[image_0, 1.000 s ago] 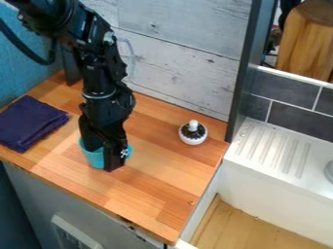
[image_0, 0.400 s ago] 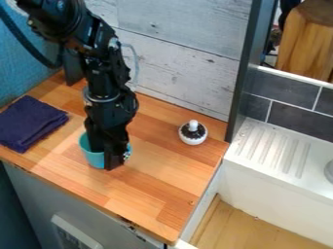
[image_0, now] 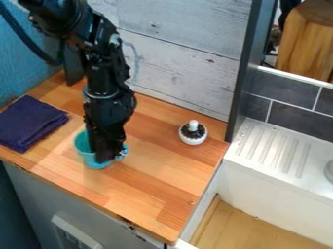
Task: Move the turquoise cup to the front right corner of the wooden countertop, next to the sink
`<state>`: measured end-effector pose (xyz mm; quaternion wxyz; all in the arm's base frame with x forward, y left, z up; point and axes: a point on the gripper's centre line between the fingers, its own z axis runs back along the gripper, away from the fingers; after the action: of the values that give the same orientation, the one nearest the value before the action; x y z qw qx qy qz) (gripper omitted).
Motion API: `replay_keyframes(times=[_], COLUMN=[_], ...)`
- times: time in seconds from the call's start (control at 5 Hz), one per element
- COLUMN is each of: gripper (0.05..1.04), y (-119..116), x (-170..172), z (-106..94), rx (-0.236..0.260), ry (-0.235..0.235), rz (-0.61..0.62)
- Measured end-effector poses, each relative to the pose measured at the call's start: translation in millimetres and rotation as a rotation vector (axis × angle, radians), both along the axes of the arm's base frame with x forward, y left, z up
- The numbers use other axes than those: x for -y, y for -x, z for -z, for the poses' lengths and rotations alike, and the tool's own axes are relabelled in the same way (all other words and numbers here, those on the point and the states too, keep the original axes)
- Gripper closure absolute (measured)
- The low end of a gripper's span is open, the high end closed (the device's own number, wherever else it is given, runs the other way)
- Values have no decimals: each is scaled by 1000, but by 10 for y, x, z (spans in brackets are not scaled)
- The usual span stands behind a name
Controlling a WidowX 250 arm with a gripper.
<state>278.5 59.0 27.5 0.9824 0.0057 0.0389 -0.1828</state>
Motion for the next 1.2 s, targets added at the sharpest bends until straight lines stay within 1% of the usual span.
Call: replay_keyframes(times=[0.2,0.4,0.6,0.8,1.0,1.2], gripper=[992,996,996,996,996,996], y=[20,56,53,156,250,319], x=[-40,-33,140,548,925,1277], z=[-26,-38,-243,-483,-539,-492], rx=[-25,-47,4,69,87,101], ry=[-24,-21,-26,1,6,23], rz=[33,40,95,202,312,406])
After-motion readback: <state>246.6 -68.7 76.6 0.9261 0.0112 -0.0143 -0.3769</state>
